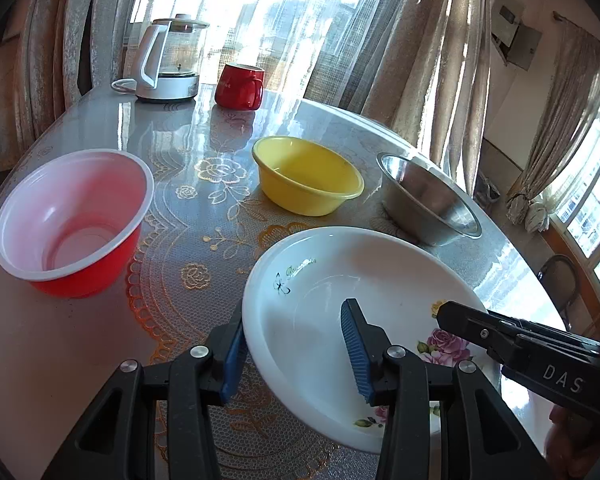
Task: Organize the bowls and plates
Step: 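Carry the floral plate with the right tool and lower it onto the large plate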
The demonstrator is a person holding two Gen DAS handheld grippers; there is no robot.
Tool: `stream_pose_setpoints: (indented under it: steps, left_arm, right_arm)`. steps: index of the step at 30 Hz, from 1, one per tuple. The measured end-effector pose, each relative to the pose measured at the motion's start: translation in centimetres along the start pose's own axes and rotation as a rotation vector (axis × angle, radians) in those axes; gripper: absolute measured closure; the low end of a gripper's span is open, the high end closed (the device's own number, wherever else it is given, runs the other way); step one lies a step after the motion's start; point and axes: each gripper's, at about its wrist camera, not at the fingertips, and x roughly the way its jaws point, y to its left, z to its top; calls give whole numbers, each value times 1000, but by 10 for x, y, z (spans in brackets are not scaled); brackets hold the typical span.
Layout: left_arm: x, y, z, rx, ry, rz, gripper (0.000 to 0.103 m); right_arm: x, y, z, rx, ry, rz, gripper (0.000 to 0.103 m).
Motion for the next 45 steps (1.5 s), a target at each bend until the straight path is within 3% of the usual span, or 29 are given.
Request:
stream_pose_setpoints:
  steps: [32,45]
  left_arm:
    - [-43,-49,-17,123,-109,-178,59]
    - [-53,-81,-33,203,-108,-261,59]
  right_arm:
    - [-72,-37,-47,155,-115,12,81]
    - [-103,-61,-74,224,-148,4,81]
